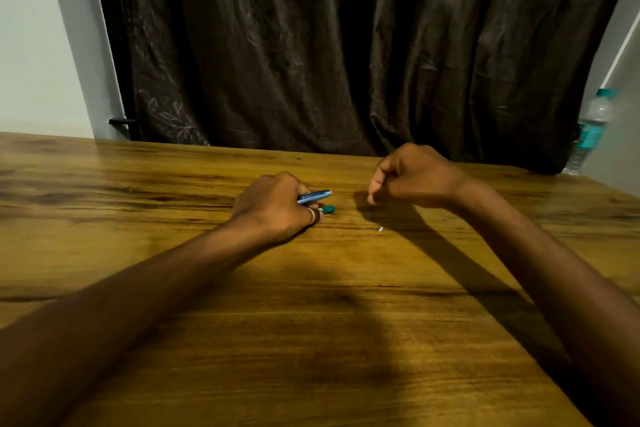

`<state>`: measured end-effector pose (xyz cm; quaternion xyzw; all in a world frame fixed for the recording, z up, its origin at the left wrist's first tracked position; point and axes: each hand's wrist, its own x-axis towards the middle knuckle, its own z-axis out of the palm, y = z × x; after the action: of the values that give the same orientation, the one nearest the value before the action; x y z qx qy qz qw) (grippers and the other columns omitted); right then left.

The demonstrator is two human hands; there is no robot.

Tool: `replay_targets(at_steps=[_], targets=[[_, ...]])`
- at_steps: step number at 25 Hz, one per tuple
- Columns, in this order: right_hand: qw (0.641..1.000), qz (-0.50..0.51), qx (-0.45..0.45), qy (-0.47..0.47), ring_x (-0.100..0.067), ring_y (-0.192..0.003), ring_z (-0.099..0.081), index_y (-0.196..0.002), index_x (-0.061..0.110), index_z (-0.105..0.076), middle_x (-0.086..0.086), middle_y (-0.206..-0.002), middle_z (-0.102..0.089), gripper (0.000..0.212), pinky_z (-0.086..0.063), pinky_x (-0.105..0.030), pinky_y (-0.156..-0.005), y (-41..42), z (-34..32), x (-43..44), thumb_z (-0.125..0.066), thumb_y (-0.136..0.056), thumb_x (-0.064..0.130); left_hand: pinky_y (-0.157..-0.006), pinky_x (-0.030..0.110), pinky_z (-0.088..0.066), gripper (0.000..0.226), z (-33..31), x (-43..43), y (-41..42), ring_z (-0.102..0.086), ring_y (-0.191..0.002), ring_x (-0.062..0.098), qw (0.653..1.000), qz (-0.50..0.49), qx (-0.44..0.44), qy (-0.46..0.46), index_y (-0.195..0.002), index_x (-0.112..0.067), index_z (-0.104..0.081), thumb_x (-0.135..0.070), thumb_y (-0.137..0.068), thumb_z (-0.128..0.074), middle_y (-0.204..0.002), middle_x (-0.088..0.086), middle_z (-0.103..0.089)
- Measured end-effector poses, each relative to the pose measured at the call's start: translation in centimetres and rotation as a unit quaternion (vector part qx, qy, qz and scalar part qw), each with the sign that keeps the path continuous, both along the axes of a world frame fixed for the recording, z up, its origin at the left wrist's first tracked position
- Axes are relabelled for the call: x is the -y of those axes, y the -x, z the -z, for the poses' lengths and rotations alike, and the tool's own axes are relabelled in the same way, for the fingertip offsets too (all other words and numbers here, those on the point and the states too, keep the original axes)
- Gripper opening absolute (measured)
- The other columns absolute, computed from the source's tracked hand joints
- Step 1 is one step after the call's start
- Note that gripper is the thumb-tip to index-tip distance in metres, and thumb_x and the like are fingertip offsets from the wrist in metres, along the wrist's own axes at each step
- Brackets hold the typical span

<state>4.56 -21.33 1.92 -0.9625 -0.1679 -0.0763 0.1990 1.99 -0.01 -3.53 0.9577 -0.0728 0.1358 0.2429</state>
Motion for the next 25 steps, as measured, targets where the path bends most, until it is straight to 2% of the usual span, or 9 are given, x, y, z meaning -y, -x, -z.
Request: replay_targets(at_steps=[2,6,9,12,16,19,21,24,25], targets=[[0.998,-0.008,-0.050,0.040,-0.002,-0.083,-0.068,-0.081,0.023,-0.080,0.010,-0.079,-0.077,0.008,-0.051,-0.021,-0.073,0.1,-0.5,0.5,-0.083,-0.074,0.022,-0.053,0.027,-0.037,0.021,-0.2,0.0,-0.1,-0.061,-0.069,0.008,1.000,-0.003,-0.012,-0.003,-0.095,-0.026,-0.075,-0.045,-0.087,-0.071,-0.072,-0.009,-0.067],[0.988,-0.039,-0.113,0.096,-0.012,-0.089,-0.073,-0.084,0.020,-0.081,0.005,-0.084,-0.079,0.011,-0.055,-0.025,-0.078,0.1,-0.2,0.5,-0.084,-0.074,0.020,-0.066,0.038,-0.054,0.031,-0.8,-0.5,-0.2,-0.066,-0.075,0.016,1.000,0.003,-0.023,0.019,-0.088,-0.024,-0.073,-0.055,-0.082,-0.071,-0.076,-0.003,-0.072],[0.984,-0.049,-0.118,0.127,-0.013,-0.089,-0.073,-0.086,0.021,-0.081,0.005,-0.085,-0.079,0.012,-0.053,-0.023,-0.075,0.0,-0.1,0.5,-0.084,-0.074,0.020,-0.070,0.037,-0.053,0.038,-1.4,-0.7,-0.5,-0.065,-0.079,0.017,1.000,0.010,-0.006,0.010,-0.092,-0.025,-0.071,-0.059,-0.093,-0.054,-0.082,-0.002,-0.072],[0.982,-0.054,-0.120,0.135,-0.015,-0.089,-0.073,-0.084,0.020,-0.081,0.003,-0.084,-0.080,0.009,-0.057,-0.033,-0.085,0.0,0.1,0.4,-0.083,-0.075,0.018,-0.086,0.046,-0.054,0.039,-1.8,-0.6,-0.8,-0.066,-0.088,0.019,0.996,0.040,-0.008,0.076,-0.103,-0.022,-0.069,-0.050,-0.101,-0.042,-0.093,0.000,-0.073],[0.983,-0.035,-0.103,0.146,-0.010,-0.084,-0.070,-0.081,0.021,-0.079,0.005,-0.082,-0.077,0.006,-0.058,-0.034,-0.082,0.3,0.1,0.2,-0.079,-0.076,0.024,-0.083,0.038,-0.051,0.020,-1.9,-0.4,-0.4,-0.065,-0.086,0.018,0.978,0.105,0.009,0.178,-0.116,-0.031,-0.060,-0.031,-0.106,-0.042,-0.094,-0.009,-0.073],[0.999,-0.013,-0.041,0.013,-0.006,-0.070,-0.067,-0.075,0.017,-0.076,0.004,-0.074,-0.075,0.003,-0.055,-0.030,-0.071,0.4,-0.2,0.0,-0.077,-0.074,0.020,-0.087,0.046,-0.053,0.024,-1.8,-0.4,-0.4,-0.065,-0.105,0.036,0.966,0.154,-0.010,0.209,-0.125,-0.031,-0.059,-0.025,-0.105,-0.046,-0.099,-0.003,-0.075],[0.993,-0.017,-0.021,-0.118,-0.009,-0.063,-0.066,-0.072,0.013,-0.074,-0.001,-0.068,-0.074,0.005,-0.056,-0.035,-0.067,0.3,0.0,-0.4,-0.078,-0.070,0.011,-0.093,0.048,-0.052,0.026,-1.8,-0.6,-0.8,-0.067,-0.106,0.033,0.961,0.178,-0.012,0.211,-0.125,-0.032,-0.061,-0.023,-0.105,-0.047,-0.103,-0.004,-0.074],[0.970,-0.053,-0.015,-0.238,-0.019,-0.067,-0.065,-0.077,0.013,-0.073,-0.010,-0.071,-0.071,0.013,-0.056,-0.041,-0.072,0.2,0.5,-1.0,-0.074,-0.074,0.000,-0.082,0.014,-0.047,0.032,-1.7,-0.4,-1.0,-0.063,-0.096,0.004,0.959,0.201,-0.016,0.201,-0.132,-0.025,-0.061,-0.015,-0.105,-0.048,-0.106,-0.006,-0.070],[0.964,-0.063,-0.013,-0.259,-0.022,-0.070,-0.065,-0.080,0.012,-0.073,-0.013,-0.074,-0.070,0.015,-0.056,-0.043,-0.075,0.3,0.6,-1.1,-0.072,-0.077,-0.002,-0.082,0.012,-0.046,0.033,-1.7,-0.5,-1.1,-0.062,-0.098,0.004,0.959,0.202,-0.016,0.199,-0.134,-0.023,-0.061,-0.014,-0.104,-0.048,-0.106,-0.006,-0.069]])
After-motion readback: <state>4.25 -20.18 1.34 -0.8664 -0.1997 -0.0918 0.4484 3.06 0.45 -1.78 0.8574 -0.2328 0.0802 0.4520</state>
